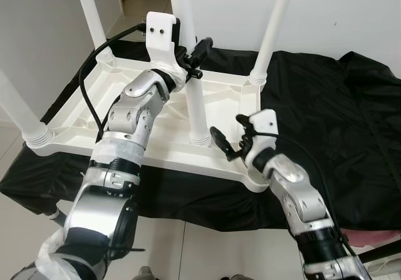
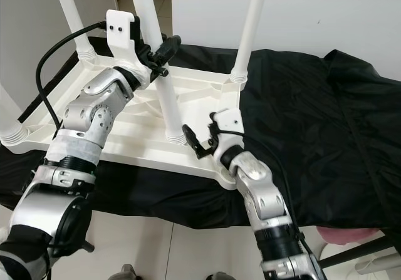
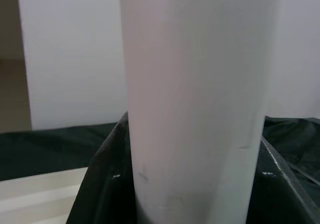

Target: Building children table

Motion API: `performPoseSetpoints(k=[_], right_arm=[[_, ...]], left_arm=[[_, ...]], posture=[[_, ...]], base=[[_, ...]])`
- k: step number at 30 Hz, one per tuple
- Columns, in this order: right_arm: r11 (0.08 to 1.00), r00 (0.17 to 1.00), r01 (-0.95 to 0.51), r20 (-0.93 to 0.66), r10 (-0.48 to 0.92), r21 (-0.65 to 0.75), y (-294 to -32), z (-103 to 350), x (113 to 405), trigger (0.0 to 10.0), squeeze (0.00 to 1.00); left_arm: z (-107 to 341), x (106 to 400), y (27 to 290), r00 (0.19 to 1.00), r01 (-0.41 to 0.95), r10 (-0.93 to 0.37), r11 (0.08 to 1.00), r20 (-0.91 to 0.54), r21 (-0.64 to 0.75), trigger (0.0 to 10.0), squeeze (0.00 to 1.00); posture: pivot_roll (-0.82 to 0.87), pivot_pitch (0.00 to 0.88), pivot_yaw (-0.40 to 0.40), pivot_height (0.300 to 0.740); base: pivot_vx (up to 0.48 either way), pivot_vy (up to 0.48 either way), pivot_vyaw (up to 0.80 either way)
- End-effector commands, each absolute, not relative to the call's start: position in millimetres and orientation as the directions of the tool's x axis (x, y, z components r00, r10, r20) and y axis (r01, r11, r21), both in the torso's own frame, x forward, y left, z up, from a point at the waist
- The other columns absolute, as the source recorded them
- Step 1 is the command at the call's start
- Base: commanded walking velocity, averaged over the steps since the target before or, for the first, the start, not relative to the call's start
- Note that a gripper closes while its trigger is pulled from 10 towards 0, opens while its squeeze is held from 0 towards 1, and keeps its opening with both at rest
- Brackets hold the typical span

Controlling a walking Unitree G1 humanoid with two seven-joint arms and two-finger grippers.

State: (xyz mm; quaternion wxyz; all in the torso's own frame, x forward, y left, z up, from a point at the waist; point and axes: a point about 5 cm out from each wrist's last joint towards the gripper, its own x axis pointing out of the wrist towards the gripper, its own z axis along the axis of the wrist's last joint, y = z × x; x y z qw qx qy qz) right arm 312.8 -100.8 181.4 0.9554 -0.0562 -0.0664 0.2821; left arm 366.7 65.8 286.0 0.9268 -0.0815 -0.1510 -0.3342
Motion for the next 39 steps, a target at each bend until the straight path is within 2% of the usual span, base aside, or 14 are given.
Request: performPoseSetpoints(k=[1, 5, 10, 22, 34, 35, 36, 39], right_arm=[[0.818, 0.820, -0.545, 0.089, 0.566, -0.182, -97.0, 182.1, 314.9, 10.0, 0.00], [0.788, 0.790, -0.571, 0.106, 0.604, -0.233, -88.6, 190.8, 321.2, 10.0, 0.00], [0.770, 0.768, -0.589, 0.126, 0.628, -0.245, -82.6, 197.2, 324.2, 10.0, 0.00], [0.759, 0.761, -0.573, 0.145, 0.633, -0.307, -71.8, 207.6, 343.4, 10.0, 0.00], [0.744, 0.760, -0.567, 0.124, 0.638, -0.352, -59.5, 206.7, 358.1, 10.0, 0.00], [0.746, 0.759, -0.568, 0.130, 0.638, -0.347, -59.7, 206.9, 358.0, 2.8, 0.00], [0.749, 0.758, -0.569, 0.136, 0.638, -0.340, -60.0, 206.9, 357.7, 0.0, 0.00], [0.755, 0.757, -0.571, 0.148, 0.636, -0.323, -60.9, 205.7, 356.6, 0.0, 0.00]], left_arm=[[298.1, 358.6, 54.6, 0.676, 0.690, -0.635, 0.724, 0.375, -0.018, 10.0, 0.00], [313.4, 350.4, 53.4, 0.639, 0.692, -0.645, 0.720, 0.420, 0.053, 10.0, 0.00], [325.1, 348.8, 57.4, 0.630, 0.673, -0.636, 0.734, 0.445, 0.097, 10.0, 0.00], [337.2, 332.1, 45.2, 0.576, 0.707, -0.664, 0.697, 0.477, 0.117, 10.0, 0.00], [337.7, 325.8, 38.5, 0.566, 0.720, -0.670, 0.686, 0.481, 0.108, 10.0, 0.00], [337.3, 325.2, 38.1, 0.566, 0.720, -0.670, 0.686, 0.481, 0.107, 10.0, 0.00], [337.0, 325.0, 37.9, 0.567, 0.720, -0.669, 0.686, 0.480, 0.106, 10.0, 0.00], [336.3, 324.1, 37.7, 0.568, 0.719, -0.669, 0.687, 0.479, 0.106, 10.0, 0.00]], posture=[[-0.03, 0.000, -0.024, 0.740], [-0.01, 0.000, -0.032, 0.740], [0.00, 0.000, -0.042, 0.740], [-0.01, 0.000, -0.040, 0.740], [0.00, 0.000, -0.048, 0.740], [0.01, 0.000, -0.056, 0.740], [0.01, 0.000, -0.056, 0.740], [0.01, 0.000, -0.057, 0.740]], base=[[0.000, 0.000, 0.00], [0.000, 0.000, 0.00], [0.000, 0.000, 0.00], [0.000, 0.000, 0.00], [0.000, 0.000, 0.00], [0.000, 0.000, 0.00], [0.000, 0.000, 0.00], [0.000, 0.000, 0.00]])
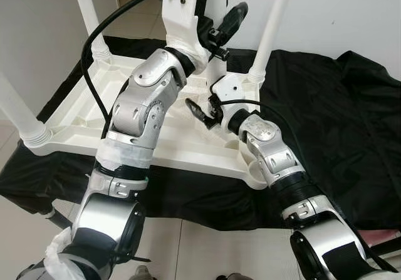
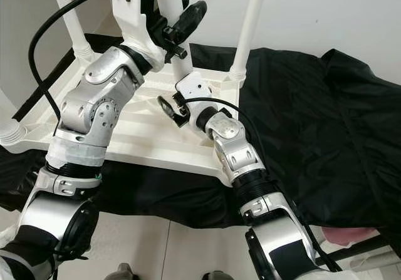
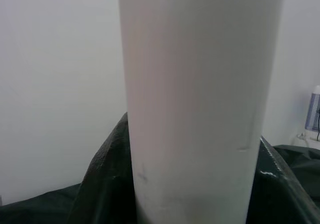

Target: Building children table

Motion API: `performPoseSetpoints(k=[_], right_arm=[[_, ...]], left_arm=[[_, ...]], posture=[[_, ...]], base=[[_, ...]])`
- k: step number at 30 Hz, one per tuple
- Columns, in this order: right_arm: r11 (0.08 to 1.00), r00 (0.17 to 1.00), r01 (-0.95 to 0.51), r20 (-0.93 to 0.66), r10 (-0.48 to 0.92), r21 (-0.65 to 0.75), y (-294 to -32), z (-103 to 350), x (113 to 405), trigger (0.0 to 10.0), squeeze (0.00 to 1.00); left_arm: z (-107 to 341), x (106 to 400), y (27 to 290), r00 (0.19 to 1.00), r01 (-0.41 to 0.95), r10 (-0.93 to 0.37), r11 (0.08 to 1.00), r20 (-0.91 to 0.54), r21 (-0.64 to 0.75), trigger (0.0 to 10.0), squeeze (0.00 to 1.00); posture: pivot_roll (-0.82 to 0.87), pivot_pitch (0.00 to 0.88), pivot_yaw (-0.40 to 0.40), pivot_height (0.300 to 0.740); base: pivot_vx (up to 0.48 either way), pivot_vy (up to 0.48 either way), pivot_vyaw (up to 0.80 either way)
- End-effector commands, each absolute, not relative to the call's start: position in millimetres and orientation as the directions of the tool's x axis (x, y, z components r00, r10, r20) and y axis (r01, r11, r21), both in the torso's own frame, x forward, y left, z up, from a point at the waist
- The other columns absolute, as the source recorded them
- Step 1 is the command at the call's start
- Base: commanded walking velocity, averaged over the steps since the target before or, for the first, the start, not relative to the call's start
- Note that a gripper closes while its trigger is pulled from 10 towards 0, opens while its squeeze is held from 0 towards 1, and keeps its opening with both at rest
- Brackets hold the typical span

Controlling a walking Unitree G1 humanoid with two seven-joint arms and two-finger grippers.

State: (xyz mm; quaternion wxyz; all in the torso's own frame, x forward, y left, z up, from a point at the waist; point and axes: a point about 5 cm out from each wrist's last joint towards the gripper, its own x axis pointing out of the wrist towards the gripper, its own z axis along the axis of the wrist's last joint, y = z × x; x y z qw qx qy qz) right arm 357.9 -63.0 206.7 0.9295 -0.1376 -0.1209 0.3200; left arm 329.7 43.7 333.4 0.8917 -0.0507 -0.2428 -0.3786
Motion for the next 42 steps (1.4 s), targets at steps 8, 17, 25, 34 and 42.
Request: performPoseSetpoints(k=[8, 17, 25, 34, 42], right_arm=[[0.804, 0.793, -0.528, 0.179, 0.582, -0.275, -70.5, 198.4, 353.5, 0.0, 0.00], [0.877, 0.838, -0.450, 0.259, 0.480, -0.169, -79.4, 208.8, 355.6, 10.0, 0.00], [0.955, 0.919, -0.293, 0.261, 0.294, -0.044, -96.9, 207.1, 360.1, 10.0, 0.00], [0.978, 0.953, -0.177, 0.267, 0.143, 0.111, -114.5, 204.9, 358.6, 10.0, 0.00], [0.979, 0.957, -0.118, 0.282, 0.068, 0.165, -120.5, 207.9, 356.3, 10.0, 0.00]], left_arm=[[334.7, 323.2, 37.5, 0.570, 0.720, -0.670, 0.686, 0.476, 0.103, 10.0, 0.00], [332.4, 321.1, 33.9, 0.543, 0.770, -0.682, 0.637, 0.490, 0.034, 10.0, 1.00], [330.0, 321.7, 33.7, 0.557, 0.752, -0.681, 0.656, 0.476, 0.058, 10.0, 0.00], [328.5, 326.1, 46.2, 0.606, 0.734, -0.621, 0.678, 0.497, -0.049, 10.0, 0.00], [318.8, 332.2, 62.4, 0.673, 0.691, -0.571, 0.713, 0.471, -0.122, 10.0, 0.00]], posture=[[0.00, 0.000, -0.056, 0.740], [-0.01, 0.000, -0.056, 0.740], [0.00, 0.000, -0.063, 0.740], [0.01, 0.000, -0.074, 0.740], [0.01, 0.000, -0.080, 0.740]], base=[[0.000, 0.000, 0.00], [0.000, 0.000, 0.00], [0.000, 0.000, 0.00], [0.000, 0.000, 0.00], [0.000, 0.000, 0.00]])
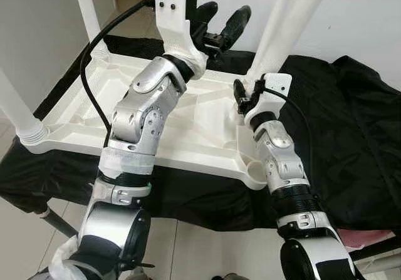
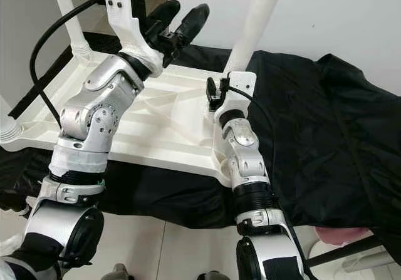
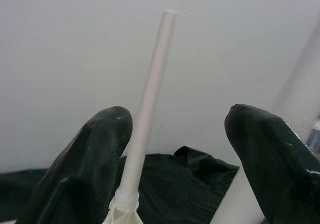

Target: Building children table

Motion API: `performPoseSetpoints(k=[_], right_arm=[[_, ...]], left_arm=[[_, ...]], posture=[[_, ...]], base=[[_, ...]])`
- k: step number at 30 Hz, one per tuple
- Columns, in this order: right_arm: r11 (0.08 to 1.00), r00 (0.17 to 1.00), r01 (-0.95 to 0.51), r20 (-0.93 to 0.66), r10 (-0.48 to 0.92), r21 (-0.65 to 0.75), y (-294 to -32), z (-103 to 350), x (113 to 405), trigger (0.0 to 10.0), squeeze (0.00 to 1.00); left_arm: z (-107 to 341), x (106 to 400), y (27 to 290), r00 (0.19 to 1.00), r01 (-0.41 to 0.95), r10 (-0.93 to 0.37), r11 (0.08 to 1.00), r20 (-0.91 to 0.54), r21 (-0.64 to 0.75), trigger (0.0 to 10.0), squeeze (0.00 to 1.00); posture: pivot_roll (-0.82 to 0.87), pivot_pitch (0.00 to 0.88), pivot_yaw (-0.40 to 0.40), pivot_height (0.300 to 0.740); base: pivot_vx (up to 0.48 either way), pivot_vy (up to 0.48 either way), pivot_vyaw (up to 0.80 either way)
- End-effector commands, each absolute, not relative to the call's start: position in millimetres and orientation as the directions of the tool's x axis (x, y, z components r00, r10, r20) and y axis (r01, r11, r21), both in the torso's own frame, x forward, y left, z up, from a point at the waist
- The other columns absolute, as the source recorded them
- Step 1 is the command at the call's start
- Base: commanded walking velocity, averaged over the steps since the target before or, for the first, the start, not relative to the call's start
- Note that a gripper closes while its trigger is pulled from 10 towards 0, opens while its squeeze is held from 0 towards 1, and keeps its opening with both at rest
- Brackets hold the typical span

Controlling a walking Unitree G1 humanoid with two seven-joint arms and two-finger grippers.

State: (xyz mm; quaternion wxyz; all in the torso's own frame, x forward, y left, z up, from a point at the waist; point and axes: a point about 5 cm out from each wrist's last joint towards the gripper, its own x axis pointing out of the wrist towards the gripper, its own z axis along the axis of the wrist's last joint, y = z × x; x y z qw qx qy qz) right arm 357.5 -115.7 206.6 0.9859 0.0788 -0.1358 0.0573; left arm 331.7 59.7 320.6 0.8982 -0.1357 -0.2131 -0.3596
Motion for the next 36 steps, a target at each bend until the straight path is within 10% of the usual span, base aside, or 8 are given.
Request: performPoseSetpoints(k=[1, 36], right_arm=[[0.976, 0.958, -0.126, 0.279, 0.074, 0.176, -119.9, 207.9, 355.7, 10.0, 0.00], [0.992, 0.953, -0.104, 0.290, 0.081, 0.064, -142.5, 184.7, 305.6, 10.0, 0.00]], left_arm=[[318.1, 332.7, 63.6, 0.676, 0.690, -0.567, 0.712, 0.470, -0.134, 10.0, 0.00], [225.4, 324.6, 77.1, 0.856, 0.513, -0.479, 0.832, 0.193, -0.212, 10.0, 0.00]], posture=[[0.01, 0.000, -0.080, 0.740], [-0.02, 0.000, -0.052, 0.740]], base=[[0.000, 0.000, 0.00], [0.000, 0.000, 0.00]])
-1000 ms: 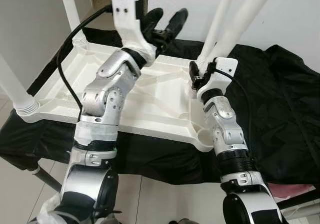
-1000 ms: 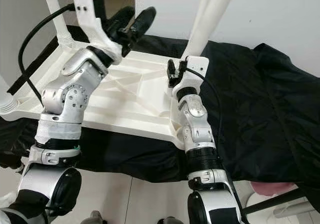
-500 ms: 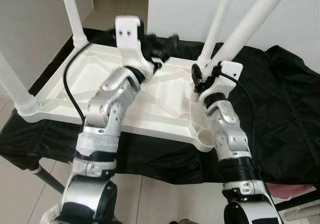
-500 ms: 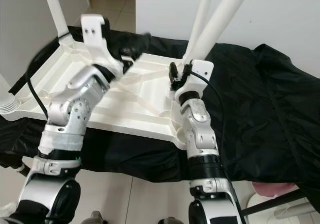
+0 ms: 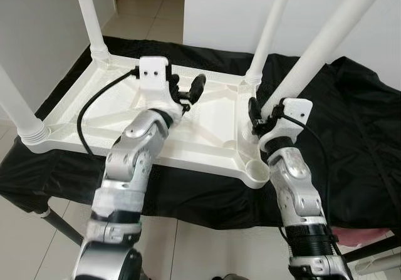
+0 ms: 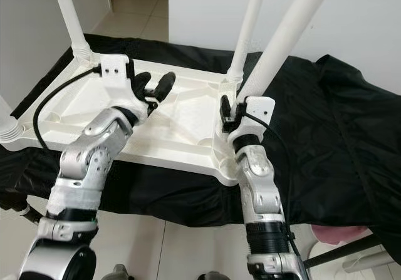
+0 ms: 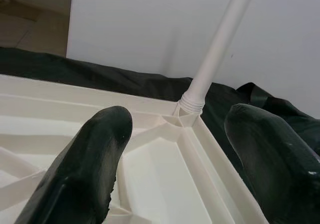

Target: Building children table

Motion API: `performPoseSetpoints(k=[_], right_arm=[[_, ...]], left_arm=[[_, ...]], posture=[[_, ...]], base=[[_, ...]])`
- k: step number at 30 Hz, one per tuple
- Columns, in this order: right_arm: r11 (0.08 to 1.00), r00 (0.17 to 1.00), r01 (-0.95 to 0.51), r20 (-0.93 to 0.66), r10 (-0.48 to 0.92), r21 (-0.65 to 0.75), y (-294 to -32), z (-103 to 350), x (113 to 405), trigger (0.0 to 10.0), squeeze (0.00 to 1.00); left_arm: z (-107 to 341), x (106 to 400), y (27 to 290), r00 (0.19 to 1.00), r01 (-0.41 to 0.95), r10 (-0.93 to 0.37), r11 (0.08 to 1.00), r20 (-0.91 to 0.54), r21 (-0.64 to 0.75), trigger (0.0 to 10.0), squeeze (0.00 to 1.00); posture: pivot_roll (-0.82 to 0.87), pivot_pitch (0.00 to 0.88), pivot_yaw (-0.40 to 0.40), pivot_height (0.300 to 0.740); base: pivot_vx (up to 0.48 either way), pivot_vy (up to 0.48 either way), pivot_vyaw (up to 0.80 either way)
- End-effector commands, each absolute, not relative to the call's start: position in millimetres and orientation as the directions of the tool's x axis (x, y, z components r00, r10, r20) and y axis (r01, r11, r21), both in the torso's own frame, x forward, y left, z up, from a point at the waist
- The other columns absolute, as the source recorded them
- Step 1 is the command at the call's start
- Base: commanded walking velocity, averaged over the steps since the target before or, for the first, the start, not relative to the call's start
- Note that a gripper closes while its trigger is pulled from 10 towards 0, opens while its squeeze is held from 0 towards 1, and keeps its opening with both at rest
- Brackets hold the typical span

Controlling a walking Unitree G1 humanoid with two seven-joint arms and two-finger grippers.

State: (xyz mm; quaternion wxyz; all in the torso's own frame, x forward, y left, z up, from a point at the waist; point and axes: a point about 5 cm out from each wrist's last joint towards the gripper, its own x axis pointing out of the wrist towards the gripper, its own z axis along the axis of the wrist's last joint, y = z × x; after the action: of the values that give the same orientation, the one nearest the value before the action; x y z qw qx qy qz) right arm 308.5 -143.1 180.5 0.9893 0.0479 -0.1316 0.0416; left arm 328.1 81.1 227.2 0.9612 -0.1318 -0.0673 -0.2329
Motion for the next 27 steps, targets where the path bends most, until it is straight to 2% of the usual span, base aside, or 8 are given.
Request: performPoseSetpoints(k=[1, 6, 12, 15, 18, 21, 27], right_arm=[[0.993, 0.954, -0.107, 0.286, 0.087, 0.056, -142.6, 182.6, 303.0, 10.0, 0.00], [0.992, 0.957, -0.111, 0.276, 0.093, 0.053, -143.0, 177.9, 298.6, 10.0, 0.00], [0.988, 0.958, -0.130, 0.268, 0.104, 0.078, -144.3, 168.8, 287.0, 10.0, 0.00], [0.989, 0.961, -0.138, 0.251, 0.119, 0.060, -143.7, 163.6, 283.8, 10.0, 0.00], [0.991, 0.967, -0.134, 0.217, 0.133, -0.011, -147.3, 152.8, 279.5, 10.0, 0.00], [0.989, 0.968, -0.151, 0.201, 0.148, 0.000, -150.1, 148.1, 276.3, 10.0, 0.00], [0.984, 0.966, -0.177, 0.191, 0.177, -0.013, -150.5, 144.0, 273.1, 10.0, 0.00]], left_arm=[[221.2, 322.6, 78.6, 0.853, 0.518, -0.486, 0.828, 0.189, -0.212, 10.0, 0.00], [215.9, 318.0, 81.7, 0.841, 0.538, -0.500, 0.814, 0.208, -0.218, 10.0, 0.00], [204.2, 308.4, 82.1, 0.825, 0.564, -0.520, 0.770, 0.219, -0.297, 10.0, 0.00], [199.0, 302.5, 80.1, 0.820, 0.573, -0.534, 0.775, 0.208, -0.267, 10.0, 0.00], [190.1, 289.5, 75.8, 0.778, 0.628, -0.600, 0.755, 0.189, -0.189, 10.0, 0.00], [183.6, 281.0, 74.7, 0.741, 0.669, -0.648, 0.733, 0.177, -0.122, 10.0, 0.00], [173.4, 279.4, 79.1, 0.761, 0.645, -0.631, 0.762, 0.148, -0.065, 10.0, 0.00]], posture=[[-0.02, 0.000, -0.052, 0.740], [-0.02, 0.004, -0.046, 0.740], [-0.03, 0.008, -0.042, 0.740], [-0.03, 0.007, -0.043, 0.740], [-0.02, 0.006, -0.049, 0.740], [-0.02, 0.003, -0.053, 0.740], [-0.01, 0.000, -0.063, 0.740]], base=[[0.000, 0.000, 0.00], [0.000, 0.000, 0.00], [0.000, 0.000, 0.00], [0.000, 0.000, 0.00], [0.000, 0.000, 0.00], [0.000, 0.000, 0.00], [0.000, 0.000, 0.00]])
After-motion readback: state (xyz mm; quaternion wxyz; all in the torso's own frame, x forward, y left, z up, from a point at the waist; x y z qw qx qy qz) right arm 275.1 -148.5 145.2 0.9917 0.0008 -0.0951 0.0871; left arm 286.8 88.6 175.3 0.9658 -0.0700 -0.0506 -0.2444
